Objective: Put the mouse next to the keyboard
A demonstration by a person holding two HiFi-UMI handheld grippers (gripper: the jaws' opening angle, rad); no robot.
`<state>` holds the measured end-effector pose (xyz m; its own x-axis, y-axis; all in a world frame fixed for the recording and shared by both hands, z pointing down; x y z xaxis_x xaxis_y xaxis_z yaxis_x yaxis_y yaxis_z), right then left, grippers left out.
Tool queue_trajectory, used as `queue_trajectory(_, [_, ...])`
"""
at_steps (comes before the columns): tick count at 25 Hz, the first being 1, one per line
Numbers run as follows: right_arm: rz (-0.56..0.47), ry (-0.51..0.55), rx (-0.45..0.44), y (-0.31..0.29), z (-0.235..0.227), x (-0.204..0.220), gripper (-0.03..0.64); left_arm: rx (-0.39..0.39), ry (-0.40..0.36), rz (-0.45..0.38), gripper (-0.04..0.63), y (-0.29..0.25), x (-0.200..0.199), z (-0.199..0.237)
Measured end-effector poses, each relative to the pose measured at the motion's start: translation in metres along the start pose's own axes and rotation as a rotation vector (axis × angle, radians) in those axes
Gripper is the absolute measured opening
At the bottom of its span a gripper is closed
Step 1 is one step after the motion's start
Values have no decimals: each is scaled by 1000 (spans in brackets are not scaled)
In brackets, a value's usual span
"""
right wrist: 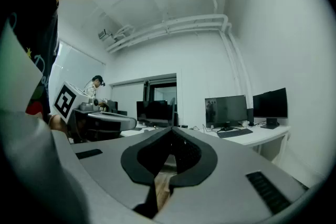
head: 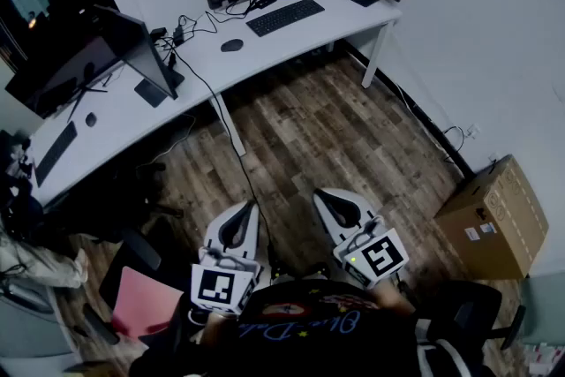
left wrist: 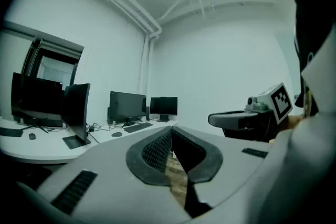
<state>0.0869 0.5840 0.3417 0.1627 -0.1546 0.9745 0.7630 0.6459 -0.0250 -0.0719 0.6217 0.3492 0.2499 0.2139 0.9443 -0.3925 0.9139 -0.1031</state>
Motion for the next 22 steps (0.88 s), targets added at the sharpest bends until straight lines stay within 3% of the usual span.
queue_trajectory(22, [3, -17, 20, 0, -11, 8, 0, -13, -5, 8, 3, -3, 3, 5])
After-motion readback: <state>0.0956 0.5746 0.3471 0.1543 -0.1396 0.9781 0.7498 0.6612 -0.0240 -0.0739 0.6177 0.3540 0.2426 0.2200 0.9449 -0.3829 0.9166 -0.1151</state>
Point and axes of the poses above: the fingertips, and each gripper's own axes: y backward along the fingers, z to its left, x out of its underside, the point moved 4 cm from there along y, backward along the fingers, and after that the axes turned 15 degrees about y, right-handed, at the moved point
